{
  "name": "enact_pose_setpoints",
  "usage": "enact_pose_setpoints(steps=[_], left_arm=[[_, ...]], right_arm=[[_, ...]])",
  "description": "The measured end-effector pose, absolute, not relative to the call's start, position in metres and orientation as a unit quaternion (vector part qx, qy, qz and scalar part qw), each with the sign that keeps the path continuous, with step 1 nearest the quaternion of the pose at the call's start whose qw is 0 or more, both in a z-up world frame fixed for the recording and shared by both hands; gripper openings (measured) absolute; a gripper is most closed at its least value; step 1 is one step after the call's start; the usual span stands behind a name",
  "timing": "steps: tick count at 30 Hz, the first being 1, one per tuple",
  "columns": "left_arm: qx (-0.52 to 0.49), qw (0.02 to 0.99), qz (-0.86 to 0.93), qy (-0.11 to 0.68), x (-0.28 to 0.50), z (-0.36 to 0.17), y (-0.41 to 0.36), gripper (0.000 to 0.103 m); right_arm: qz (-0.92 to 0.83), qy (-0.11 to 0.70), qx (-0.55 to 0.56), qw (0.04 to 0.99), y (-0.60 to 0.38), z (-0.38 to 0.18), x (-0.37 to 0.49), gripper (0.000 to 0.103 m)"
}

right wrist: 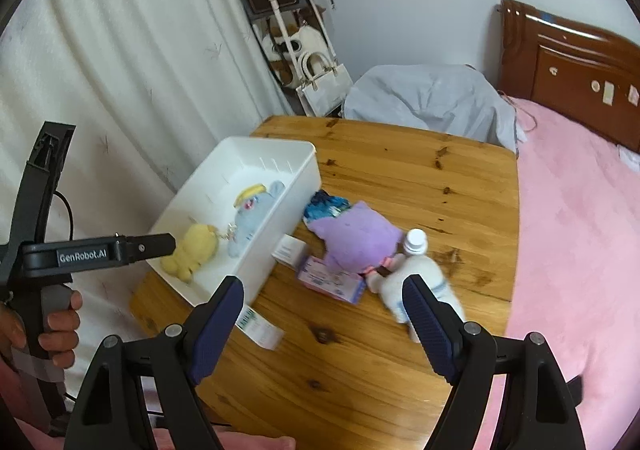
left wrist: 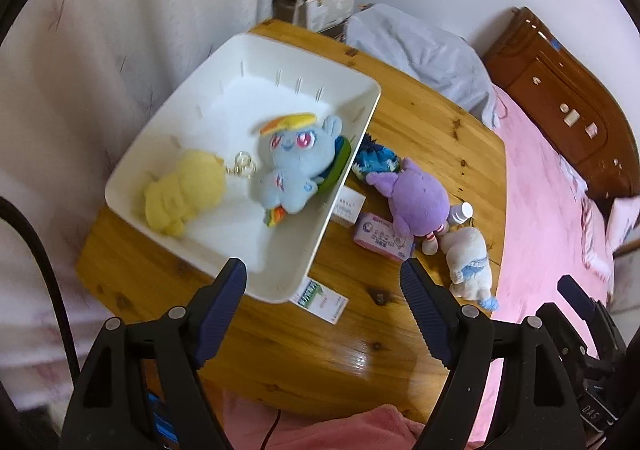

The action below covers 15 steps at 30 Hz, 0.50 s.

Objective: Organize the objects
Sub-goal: 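Withdraw both tools and move toward the green-labelled box and white plush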

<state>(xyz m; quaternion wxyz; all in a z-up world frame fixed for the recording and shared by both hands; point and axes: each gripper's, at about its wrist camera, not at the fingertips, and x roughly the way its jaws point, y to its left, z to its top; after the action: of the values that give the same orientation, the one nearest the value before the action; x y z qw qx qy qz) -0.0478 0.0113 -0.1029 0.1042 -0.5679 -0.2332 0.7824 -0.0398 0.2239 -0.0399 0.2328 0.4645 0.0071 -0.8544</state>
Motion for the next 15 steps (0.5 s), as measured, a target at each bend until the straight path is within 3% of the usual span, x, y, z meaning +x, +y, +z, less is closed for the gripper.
enact_pose_setpoints(steps=[15], left_arm=[[-0.616,0.028,0.722,-0.313,-0.021,-0.162,0.034,0.083]], right_arm=[[-0.830,0.061,0.493,0.252,0.258,-0.087,-0.054,0.082]])
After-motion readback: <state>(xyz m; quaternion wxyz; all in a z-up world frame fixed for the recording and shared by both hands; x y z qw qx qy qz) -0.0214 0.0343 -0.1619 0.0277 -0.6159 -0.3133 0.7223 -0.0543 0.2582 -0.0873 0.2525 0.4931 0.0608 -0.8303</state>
